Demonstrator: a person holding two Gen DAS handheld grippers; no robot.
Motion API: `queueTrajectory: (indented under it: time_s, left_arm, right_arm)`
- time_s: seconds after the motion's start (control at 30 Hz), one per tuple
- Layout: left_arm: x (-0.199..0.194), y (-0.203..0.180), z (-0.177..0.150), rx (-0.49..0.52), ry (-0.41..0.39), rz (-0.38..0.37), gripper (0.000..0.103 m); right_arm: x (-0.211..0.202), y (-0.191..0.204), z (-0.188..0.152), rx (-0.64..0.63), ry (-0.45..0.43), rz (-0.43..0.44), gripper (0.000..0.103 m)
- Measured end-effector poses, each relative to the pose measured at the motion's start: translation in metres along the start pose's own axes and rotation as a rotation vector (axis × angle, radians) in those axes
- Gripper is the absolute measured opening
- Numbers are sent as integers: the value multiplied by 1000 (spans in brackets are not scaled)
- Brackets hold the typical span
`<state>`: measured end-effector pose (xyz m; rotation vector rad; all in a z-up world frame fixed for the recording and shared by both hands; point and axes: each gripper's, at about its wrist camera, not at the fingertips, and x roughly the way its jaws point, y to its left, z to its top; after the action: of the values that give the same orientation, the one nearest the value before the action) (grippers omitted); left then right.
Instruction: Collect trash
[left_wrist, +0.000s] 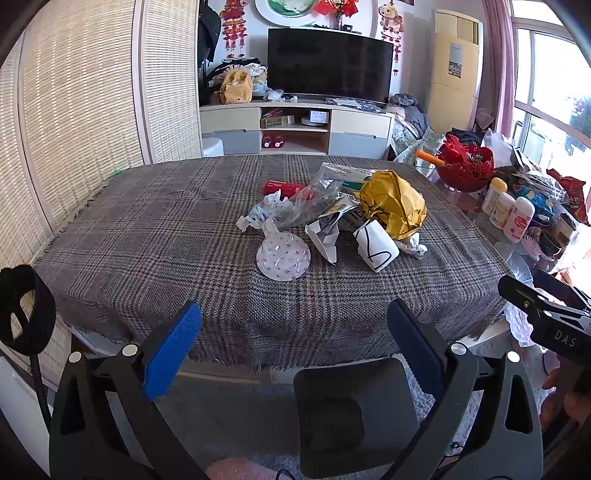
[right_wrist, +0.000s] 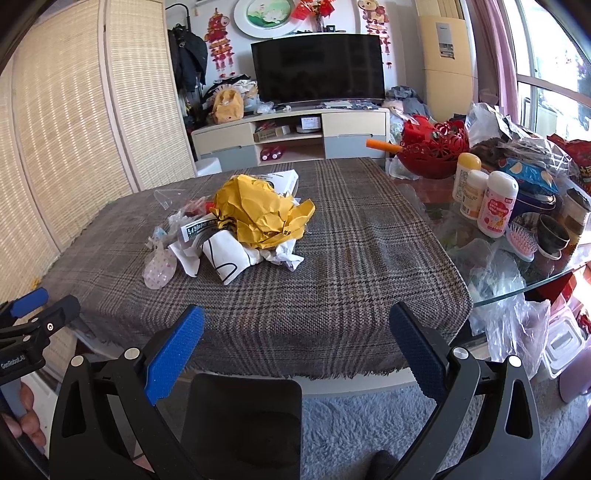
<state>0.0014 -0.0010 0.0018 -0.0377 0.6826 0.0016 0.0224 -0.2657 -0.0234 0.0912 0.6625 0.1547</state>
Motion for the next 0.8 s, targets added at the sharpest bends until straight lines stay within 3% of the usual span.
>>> queueTrajectory:
  time_s: [0.4,0.8]
  left_arm:
    - [21,7,-5,7,35,-1,95]
    - [55,21,-6,20,94,-21,95]
  right_arm:
    - [5,1,-1,-19,3,-7,100]
    - [43,-4,1,46,100,15,100]
